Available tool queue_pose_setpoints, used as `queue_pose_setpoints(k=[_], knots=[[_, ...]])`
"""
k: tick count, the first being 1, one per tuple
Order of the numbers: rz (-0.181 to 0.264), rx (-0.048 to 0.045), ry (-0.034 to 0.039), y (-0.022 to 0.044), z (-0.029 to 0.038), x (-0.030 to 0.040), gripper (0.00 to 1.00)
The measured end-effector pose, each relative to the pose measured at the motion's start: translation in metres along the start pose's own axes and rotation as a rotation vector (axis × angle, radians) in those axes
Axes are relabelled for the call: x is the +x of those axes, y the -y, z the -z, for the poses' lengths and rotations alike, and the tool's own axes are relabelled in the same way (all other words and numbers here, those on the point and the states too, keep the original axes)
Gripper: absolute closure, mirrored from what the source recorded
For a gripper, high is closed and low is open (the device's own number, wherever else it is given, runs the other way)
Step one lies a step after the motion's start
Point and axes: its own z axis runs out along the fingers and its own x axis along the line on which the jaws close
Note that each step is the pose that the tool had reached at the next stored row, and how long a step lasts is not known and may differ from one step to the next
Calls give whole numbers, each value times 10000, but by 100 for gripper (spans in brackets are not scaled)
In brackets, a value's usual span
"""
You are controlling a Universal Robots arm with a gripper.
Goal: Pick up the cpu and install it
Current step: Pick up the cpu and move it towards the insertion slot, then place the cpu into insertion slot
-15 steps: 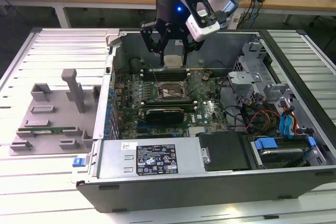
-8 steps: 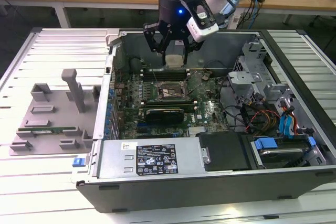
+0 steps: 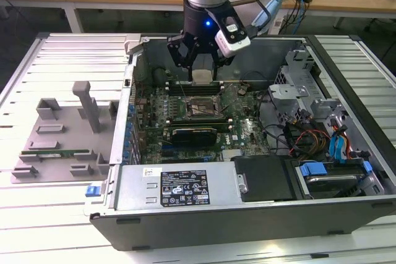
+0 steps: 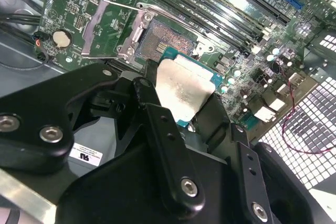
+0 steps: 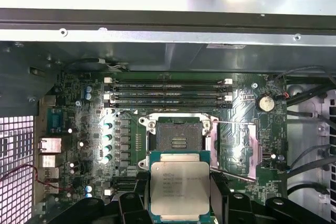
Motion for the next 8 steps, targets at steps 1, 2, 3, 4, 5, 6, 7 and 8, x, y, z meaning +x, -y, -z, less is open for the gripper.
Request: queue_pose_setpoints(k=[1,2,3,4,5,6,7,8], knots=[[0,-1,0,0,0,0,45],[0,-1,0,0,0,0,45],[0,-1,0,0,0,0,45],[0,-1,0,0,0,0,45],[0,-2,0,0,0,0,45],[0,-2,0,0,0,0,45],[0,-3,0,0,0,0,45],[0,-3,0,0,0,0,45]])
